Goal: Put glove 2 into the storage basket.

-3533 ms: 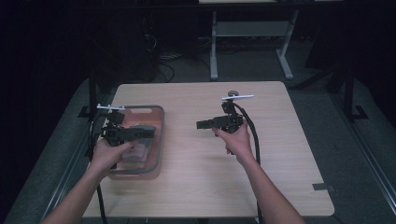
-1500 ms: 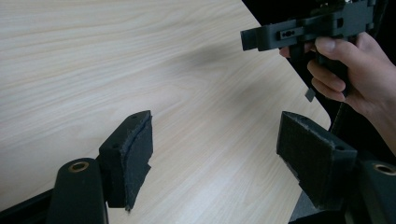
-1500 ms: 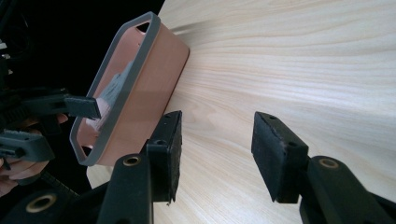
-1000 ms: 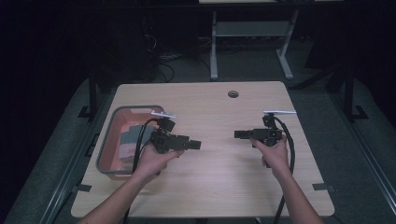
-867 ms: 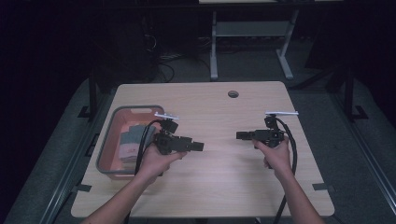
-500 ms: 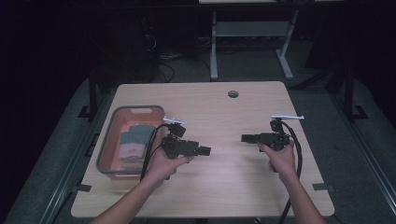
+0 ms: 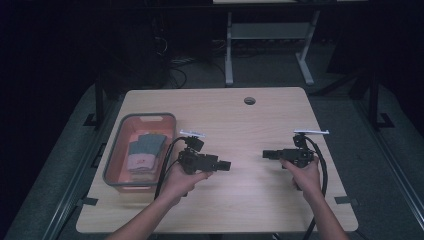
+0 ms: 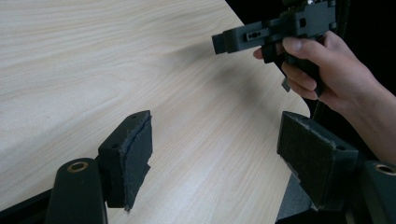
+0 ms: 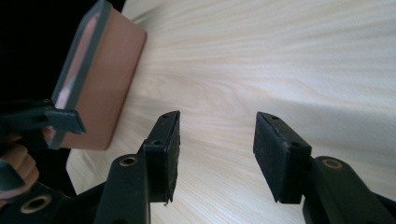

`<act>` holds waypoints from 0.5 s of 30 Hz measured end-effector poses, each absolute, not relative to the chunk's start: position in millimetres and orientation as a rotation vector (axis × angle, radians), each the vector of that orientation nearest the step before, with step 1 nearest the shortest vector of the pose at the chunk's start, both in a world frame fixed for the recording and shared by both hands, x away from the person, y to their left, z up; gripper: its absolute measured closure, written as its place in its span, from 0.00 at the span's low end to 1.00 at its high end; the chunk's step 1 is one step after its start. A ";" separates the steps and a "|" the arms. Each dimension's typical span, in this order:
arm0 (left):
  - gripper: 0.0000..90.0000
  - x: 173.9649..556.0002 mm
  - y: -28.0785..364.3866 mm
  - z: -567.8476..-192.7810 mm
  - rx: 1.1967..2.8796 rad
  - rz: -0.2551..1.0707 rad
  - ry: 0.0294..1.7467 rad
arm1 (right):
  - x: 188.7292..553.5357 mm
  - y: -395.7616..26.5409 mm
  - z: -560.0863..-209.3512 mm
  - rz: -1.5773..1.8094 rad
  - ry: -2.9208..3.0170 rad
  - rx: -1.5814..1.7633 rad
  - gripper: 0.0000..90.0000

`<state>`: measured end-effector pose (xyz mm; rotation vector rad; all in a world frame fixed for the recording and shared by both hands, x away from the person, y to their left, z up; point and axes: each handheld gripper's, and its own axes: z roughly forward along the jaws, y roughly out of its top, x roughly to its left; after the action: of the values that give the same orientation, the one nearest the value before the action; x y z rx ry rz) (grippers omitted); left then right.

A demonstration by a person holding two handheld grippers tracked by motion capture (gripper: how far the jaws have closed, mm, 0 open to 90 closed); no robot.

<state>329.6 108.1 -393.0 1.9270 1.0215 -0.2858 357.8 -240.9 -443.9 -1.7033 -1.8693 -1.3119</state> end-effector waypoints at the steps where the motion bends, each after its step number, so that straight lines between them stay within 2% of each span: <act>1: 0.30 328.9 107.7 -394.0 1.931 -0.286 1.015 | 357.1 -241.7 -444.9 -1.312 -1.863 -1.706 0.56; 15: 0.30 321.9 99.2 -412.0 1.960 -0.315 1.005 | 346.0 -250.9 -456.8 -1.307 -1.854 -1.709 0.54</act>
<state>321.9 99.2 -412.0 1.9598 1.0053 -0.3154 346.0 -250.9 -456.8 -1.7087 -1.8537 -1.3072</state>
